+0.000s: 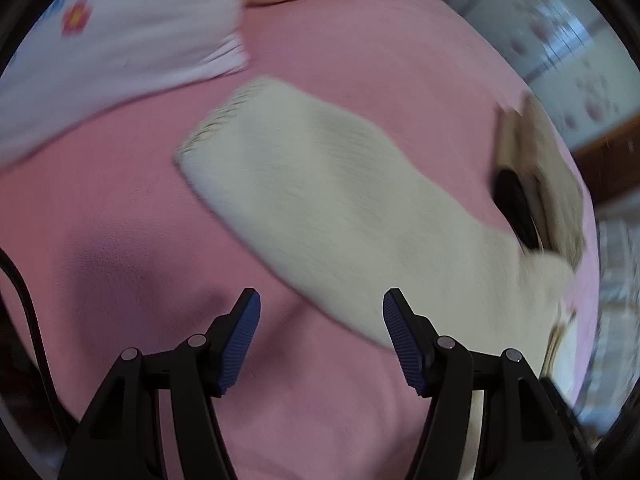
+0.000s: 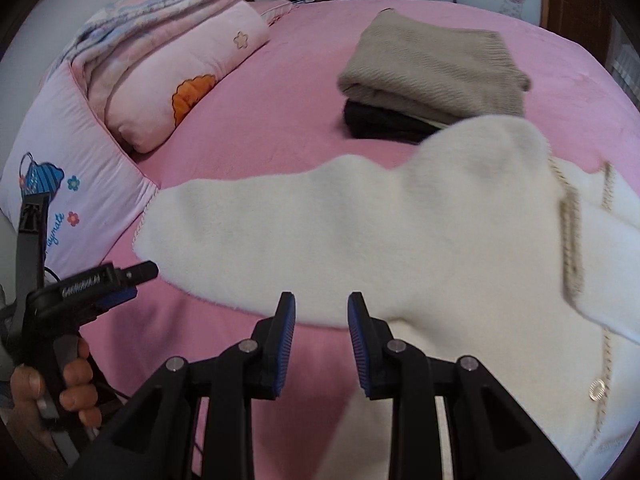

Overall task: Fold large clothes
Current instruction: 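Move the left tool to the other sleeve cuff and grasp it, then fold the gripped sleeve across the cardigan body with the left tool and release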

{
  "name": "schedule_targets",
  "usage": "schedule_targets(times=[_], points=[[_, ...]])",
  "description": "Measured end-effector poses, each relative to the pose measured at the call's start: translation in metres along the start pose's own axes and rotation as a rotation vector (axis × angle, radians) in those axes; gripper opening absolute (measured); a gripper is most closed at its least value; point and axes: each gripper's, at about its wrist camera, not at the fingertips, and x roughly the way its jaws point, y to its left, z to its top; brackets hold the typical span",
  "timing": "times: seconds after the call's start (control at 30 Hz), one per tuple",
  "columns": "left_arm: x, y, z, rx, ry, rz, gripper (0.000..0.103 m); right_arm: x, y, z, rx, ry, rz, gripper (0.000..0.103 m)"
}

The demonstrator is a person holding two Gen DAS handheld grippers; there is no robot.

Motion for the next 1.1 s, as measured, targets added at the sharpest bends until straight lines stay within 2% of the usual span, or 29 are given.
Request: schedule_targets(times=[0.17, 0.33, 0.37, 0.4, 0.47, 0.57, 0.63, 0.73, 0.9, 1.0, 1.1], points=[[0.042, 0.057, 0.022, -0.194, 0.039, -0.067, 0.062, 0.034, 0.015, 0.004, 0.003, 0.030, 0.005, 0.027], [0.059, 0.065, 0.030, -0.231, -0.005, -0.134, 0.062, 0.046, 0.015, -0.004, 0.014, 0.052, 0.009, 0.027], [0.061, 0.064, 0.032, -0.227, -0.019, -0.141, 0.059, 0.046, 0.014, -0.005, 0.017, 0.055, 0.007, 0.027], [0.063, 0.061, 0.035, -0.213, -0.032, -0.147, 0.034, 0.046, 0.012, -0.007, 0.022, 0.061, 0.006, 0.027], [0.068, 0.052, 0.039, -0.196, -0.034, -0.161, 0.015, 0.043, 0.007, -0.011, 0.033, 0.068, 0.002, 0.027], [0.059, 0.035, 0.039, -0.201, -0.080, -0.123, 0.009, 0.034, -0.004, -0.016, 0.052, 0.066, -0.012, 0.027], [0.041, 0.014, 0.038, -0.169, -0.129, -0.131, 0.008, 0.024, -0.015, -0.018, 0.069, 0.059, -0.028, 0.027], [0.007, -0.025, 0.034, -0.107, -0.190, -0.199, 0.008, 0.009, -0.036, -0.020, 0.113, 0.040, -0.034, 0.027], [-0.048, -0.132, 0.004, 0.133, -0.276, -0.366, 0.008, -0.019, -0.080, -0.027, 0.191, -0.015, -0.055, 0.027], [-0.057, -0.193, -0.026, 0.271, -0.257, -0.455, 0.008, -0.039, -0.116, -0.038, 0.247, -0.049, -0.080, 0.027], [-0.038, -0.252, -0.067, 0.377, -0.195, -0.501, 0.009, -0.058, -0.155, -0.055, 0.301, -0.072, -0.118, 0.027]])
